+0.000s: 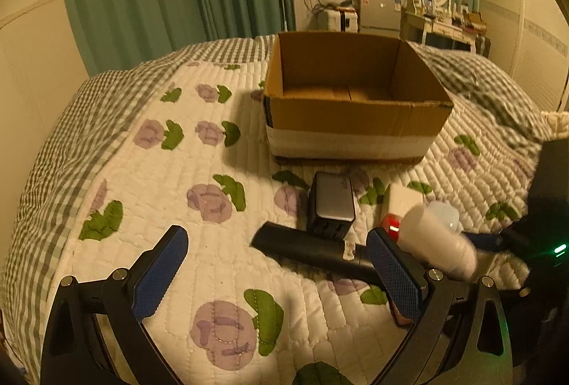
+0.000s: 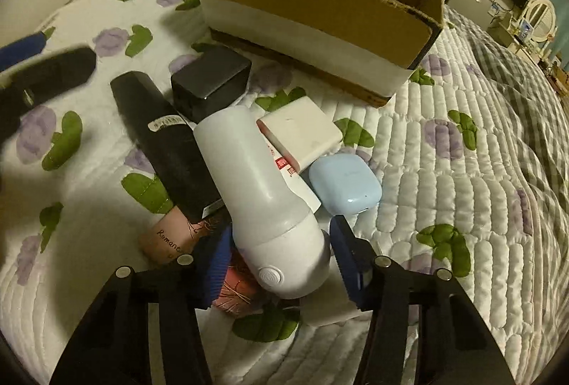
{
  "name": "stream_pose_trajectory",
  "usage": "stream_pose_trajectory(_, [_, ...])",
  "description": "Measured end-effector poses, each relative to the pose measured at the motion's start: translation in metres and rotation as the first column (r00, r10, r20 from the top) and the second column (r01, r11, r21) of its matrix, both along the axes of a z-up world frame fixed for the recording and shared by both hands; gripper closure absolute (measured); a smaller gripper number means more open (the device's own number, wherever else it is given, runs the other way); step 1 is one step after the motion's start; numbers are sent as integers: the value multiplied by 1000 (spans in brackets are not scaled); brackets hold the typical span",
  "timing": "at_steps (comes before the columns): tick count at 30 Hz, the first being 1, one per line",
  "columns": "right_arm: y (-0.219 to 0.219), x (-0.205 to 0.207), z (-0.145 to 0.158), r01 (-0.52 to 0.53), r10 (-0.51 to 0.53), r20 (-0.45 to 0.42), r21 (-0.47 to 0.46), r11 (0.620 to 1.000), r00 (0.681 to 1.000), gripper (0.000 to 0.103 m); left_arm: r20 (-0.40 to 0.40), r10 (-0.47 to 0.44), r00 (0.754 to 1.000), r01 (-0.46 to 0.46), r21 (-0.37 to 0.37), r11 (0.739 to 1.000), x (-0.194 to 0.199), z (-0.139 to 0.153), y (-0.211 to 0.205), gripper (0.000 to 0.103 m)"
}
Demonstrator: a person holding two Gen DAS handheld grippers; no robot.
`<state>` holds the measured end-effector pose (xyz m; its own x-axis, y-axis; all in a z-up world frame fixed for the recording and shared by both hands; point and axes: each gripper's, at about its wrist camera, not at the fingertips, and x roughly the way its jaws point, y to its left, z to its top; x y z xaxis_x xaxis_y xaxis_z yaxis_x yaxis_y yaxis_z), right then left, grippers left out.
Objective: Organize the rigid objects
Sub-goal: 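Grasp the grey power bank with the left tool while the right tool grasps the white plug charger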
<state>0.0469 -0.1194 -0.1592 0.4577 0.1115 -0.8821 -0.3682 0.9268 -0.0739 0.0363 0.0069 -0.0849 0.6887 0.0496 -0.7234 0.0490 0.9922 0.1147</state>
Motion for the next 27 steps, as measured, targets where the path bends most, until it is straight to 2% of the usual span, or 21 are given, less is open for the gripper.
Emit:
stream_pose_trajectory(5, [-19,-7,36,28,-38,96,103,994,995,53,15,-18,1000,17,51,999,-1,3,-12,1])
stream_pose_trajectory(7, [-24,-3,49,33,-46,110,118,993,993,53,15,-26,1000,26,52,998,2,5,-18,1])
stream_pose_trajectory(9, [-28,4,61,32,-45,125,108,994,991,53,14,-50,999,49,42,998,11,7,-25,1])
stream_pose_trajectory(12, [-31,19,78,39,-44,164,37,999,985,53,8,-57,998,57,76,995,33,1,-36,1])
stream_pose_trajectory(14, [-39,31,85,53,-59,170,37,998,984,53,-64,-66,996,68,36,997,54,-13,-36,3])
stream_pose_trajectory(16, [-45,42,84,68,-75,159,50,996,984,53,-107,-62,992,63,7,998,67,-26,-35,3])
stream_pose_trajectory(21, [-53,65,64,74,-79,119,47,996,990,53,-168,-82,982,87,21,996,88,-53,-43,4])
stream_pose_trajectory(24, [-57,73,53,74,-82,72,112,991,994,53,-178,-94,980,104,50,993,94,-63,-47,4])
stream_pose_trajectory(26, [-58,72,50,70,-78,72,110,992,994,53,-198,-110,974,122,52,991,98,-69,-49,11])
stream_pose_trajectory(27, [-58,71,49,69,-77,71,115,991,994,53,-208,-113,972,127,51,991,100,-72,-49,24])
